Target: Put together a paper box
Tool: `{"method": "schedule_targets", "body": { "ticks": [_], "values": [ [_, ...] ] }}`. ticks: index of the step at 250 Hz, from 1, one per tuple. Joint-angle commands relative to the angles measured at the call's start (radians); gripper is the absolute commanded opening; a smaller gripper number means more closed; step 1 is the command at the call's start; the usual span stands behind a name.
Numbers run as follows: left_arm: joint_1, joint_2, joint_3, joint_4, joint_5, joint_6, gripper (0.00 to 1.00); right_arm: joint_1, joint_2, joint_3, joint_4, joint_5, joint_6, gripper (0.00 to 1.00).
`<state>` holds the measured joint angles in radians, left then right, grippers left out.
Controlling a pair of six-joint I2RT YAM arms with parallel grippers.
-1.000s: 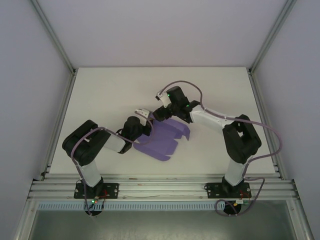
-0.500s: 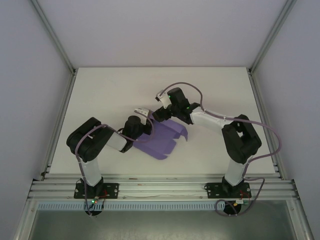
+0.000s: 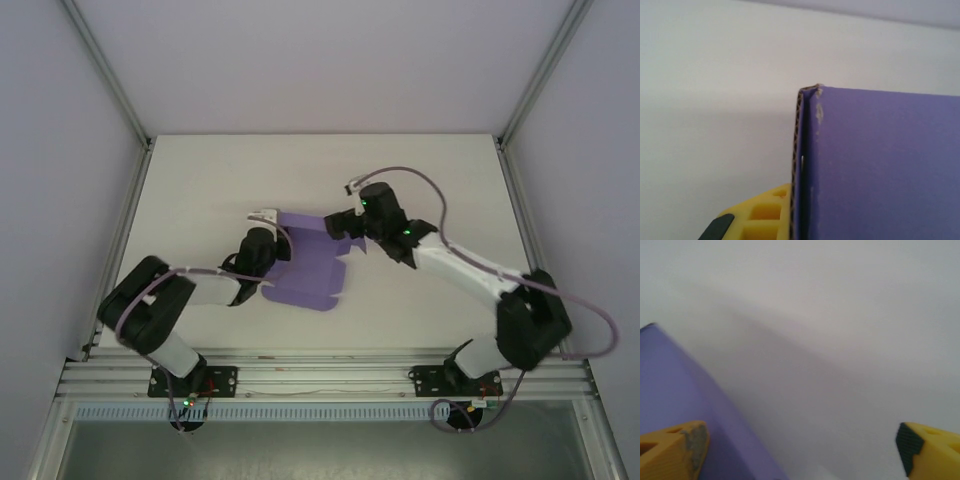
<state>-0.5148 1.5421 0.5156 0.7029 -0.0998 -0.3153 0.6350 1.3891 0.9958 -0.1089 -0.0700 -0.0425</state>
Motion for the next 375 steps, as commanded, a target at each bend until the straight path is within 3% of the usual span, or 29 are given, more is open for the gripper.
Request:
{"method": "schedule_targets", "body": {
  "ticks": [1, 56, 98, 140, 176, 241, 268, 318, 375],
  "values": [
    [0.008, -0.085, 0.012, -0.166, -0.096, -0.111, 0.0, -0.007, -0.129, -0.059, -0.055, 0.139, 0.078, 1.0],
    [0.007, -0.204, 0.012, -0.309, -0.115, -0.217, 0.0, -0.005, -0.263, -0.19, -0.035, 0.144, 0.196, 1.0],
    [0.007, -0.244, -0.019, -0.308, -0.116, -0.221, 0.0, -0.006, -0.251, -0.178, 0.085, 0.115, 0.23, 1.0],
    [0.006, -0.237, -0.015, -0.334, -0.132, -0.232, 0.0, 0.001, -0.242, -0.113, 0.125, -0.029, 0.251, 1.0],
    [0.003, -0.219, -0.005, -0.345, -0.132, -0.232, 0.0, 0.026, -0.211, -0.139, 0.264, -0.038, 0.218, 1.0],
    [0.002, -0.216, -0.005, -0.338, -0.113, -0.256, 0.0, 0.06, 0.02, -0.003, 0.161, 0.161, 0.221, 1.0],
    [0.002, -0.231, 0.004, -0.373, -0.141, -0.282, 0.0, 0.066, 0.073, 0.01, 0.141, 0.17, 0.217, 1.0],
    [-0.003, -0.252, 0.074, -0.491, -0.116, -0.34, 0.0, 0.098, 0.115, -0.031, 0.283, 0.173, 0.163, 1.0],
    [-0.018, -0.223, 0.093, -0.489, -0.093, -0.353, 0.0, 0.174, 0.196, -0.041, 0.539, 0.361, 0.133, 1.0]
  ]
}}
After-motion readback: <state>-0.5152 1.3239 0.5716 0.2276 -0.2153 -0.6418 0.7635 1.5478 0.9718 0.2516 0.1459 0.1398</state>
